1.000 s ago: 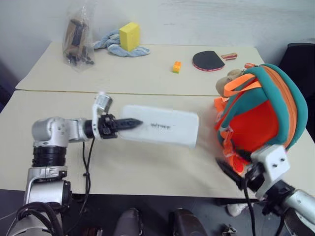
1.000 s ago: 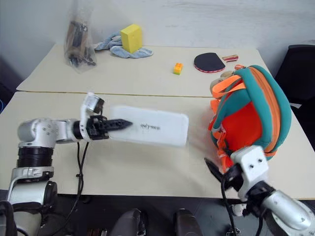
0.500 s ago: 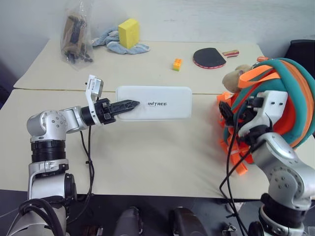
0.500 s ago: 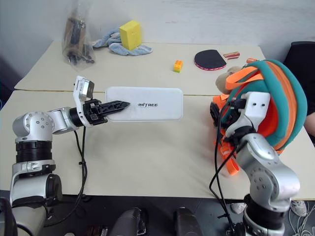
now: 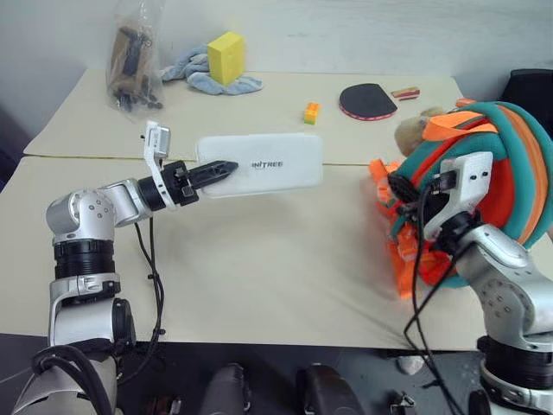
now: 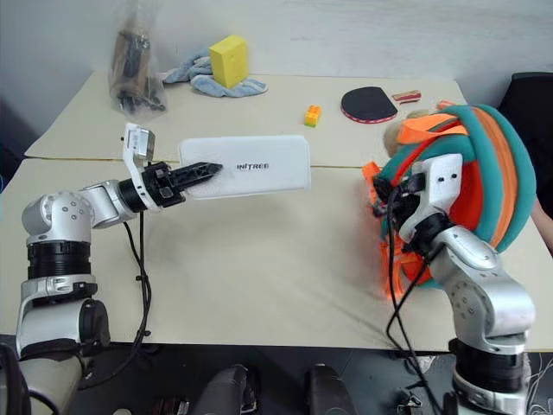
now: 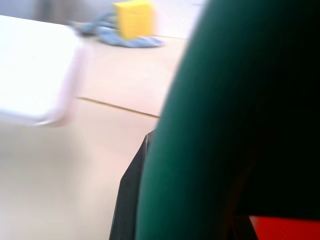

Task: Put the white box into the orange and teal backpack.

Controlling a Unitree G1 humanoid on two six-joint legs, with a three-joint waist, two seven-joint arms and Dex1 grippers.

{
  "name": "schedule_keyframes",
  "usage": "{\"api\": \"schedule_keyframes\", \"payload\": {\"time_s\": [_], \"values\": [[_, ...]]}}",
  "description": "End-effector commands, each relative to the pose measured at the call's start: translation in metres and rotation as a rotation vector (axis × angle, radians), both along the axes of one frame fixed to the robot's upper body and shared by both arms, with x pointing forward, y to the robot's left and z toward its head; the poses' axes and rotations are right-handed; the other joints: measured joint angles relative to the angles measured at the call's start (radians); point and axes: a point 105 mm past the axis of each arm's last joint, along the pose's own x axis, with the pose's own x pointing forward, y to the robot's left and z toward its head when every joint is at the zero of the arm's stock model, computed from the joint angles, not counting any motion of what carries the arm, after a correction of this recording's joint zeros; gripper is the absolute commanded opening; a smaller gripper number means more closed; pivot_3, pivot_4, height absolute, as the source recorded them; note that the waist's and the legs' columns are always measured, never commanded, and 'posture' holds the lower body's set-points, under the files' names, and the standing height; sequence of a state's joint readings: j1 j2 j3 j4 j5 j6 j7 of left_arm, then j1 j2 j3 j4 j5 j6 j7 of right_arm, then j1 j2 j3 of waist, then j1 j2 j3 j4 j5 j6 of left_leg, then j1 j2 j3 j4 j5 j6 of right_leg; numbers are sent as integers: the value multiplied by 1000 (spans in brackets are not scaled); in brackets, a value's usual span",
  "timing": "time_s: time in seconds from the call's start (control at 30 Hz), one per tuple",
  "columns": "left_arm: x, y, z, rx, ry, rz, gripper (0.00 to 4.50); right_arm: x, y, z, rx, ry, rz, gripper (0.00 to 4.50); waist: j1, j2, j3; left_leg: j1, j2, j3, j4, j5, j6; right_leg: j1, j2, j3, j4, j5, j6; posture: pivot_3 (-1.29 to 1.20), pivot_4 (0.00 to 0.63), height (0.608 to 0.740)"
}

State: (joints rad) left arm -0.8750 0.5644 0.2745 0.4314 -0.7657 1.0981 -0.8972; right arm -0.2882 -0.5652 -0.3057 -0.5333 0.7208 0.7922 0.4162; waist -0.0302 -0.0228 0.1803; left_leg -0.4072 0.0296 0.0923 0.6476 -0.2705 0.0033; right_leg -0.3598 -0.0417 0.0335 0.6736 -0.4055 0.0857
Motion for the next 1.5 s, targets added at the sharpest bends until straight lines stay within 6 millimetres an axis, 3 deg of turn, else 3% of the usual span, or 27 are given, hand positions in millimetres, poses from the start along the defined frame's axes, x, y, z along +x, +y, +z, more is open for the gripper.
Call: {"api": "schedule_keyframes", "payload": {"time_s": [0.03, 0.2, 0.37, 0.47, 0.67, 0.77, 0.87, 0.97, 1.13, 1.27, 1.37, 1.5], "values": [[-8, 9, 39, -51, -180, -40, 1297, -37, 20, 21, -52, -51, 261, 23, 0, 0, 1, 0, 0, 0, 0, 0, 0, 0, 0, 0, 0, 0, 0, 0, 150, 740], [-20, 18, 87, -180, -338, -103, 1297, -87, 22, 39, -74, 23, 586, 23, 3, -4, 4, 0, 0, -1, 1, 0, 0, 0, 0, -1, -1, 0, 0, 0, 150, 740], [-33, 7, 94, -131, -419, -190, 1297, -124, 8, 53, -84, 155, 745, 23, 3, -4, 4, 0, 0, -1, 0, -1, 2, 3, 0, -1, -5, 0, 0, 0, 150, 740], [-45, -11, 93, -96, -462, -284, 1297, -139, -1, 58, -100, 220, 778, 23, 3, -6, 5, 0, 0, -1, 1, -1, 3, 4, -1, -1, -5, 0, 0, 0, 150, 740], [-48, -47, 82, -25, -546, -379, 1297, -143, -7, 51, -107, 302, 755, 23, 7, -7, 6, 0, 0, -2, 2, -1, 4, 6, -1, -2, -7, 1, 1, 0, 150, 740], [-47, -61, 74, 52, -604, -443, 1297, -136, -14, 47, -84, 324, 700, 23, 6, -8, 6, 0, 0, -2, 2, -1, 4, 6, 0, -2, -7, 1, 1, 0, 150, 740], [-36, -67, 55, 186, -651, -443, 1297, -136, -18, 44, -70, 329, 676, 23, 5, -8, 6, 0, 0, -2, 2, -1, 4, 6, 0, -1, -8, 1, 1, 0, 150, 740], [-26, -69, 50, 243, -693, -430, 1297, -141, -18, 43, -67, 333, 677, 23, 7, -8, 6, 0, 0, -2, 2, -1, 4, 6, 0, -2, -8, 1, 1, 0, 150, 740], [-28, -76, 44, 332, -763, -541, 1297, -145, -18, 46, -64, 321, 676, 23, 9, -8, 6, -1, 0, -2, 2, -2, 4, 6, 0, -2, -9, 1, 2, 0, 150, 740], [-32, -93, 45, 321, -779, -620, 1297, -142, -14, 44, -74, 303, 684, 23, 17, -8, 6, -1, -1, -2, 2, -2, 5, 6, 0, -1, -10, 1, 3, 0, 150, 740], [-36, -117, 39, 312, -791, -663, 1297, -137, -7, 41, -77, 278, 689, 23, 23, -8, 6, -1, 0, -2, 2, -2, 5, 6, 0, -1, -10, 1, 3, 0, 150, 740], [-40, -176, 17, 313, -789, -660, 1297, -125, 6, 31, -98, 238, 691, 23, 32, -8, 6, -1, -1, -2, 4, -2, 6, 6, 0, -1, -10, 2, 3, 0, 150, 740]]}}
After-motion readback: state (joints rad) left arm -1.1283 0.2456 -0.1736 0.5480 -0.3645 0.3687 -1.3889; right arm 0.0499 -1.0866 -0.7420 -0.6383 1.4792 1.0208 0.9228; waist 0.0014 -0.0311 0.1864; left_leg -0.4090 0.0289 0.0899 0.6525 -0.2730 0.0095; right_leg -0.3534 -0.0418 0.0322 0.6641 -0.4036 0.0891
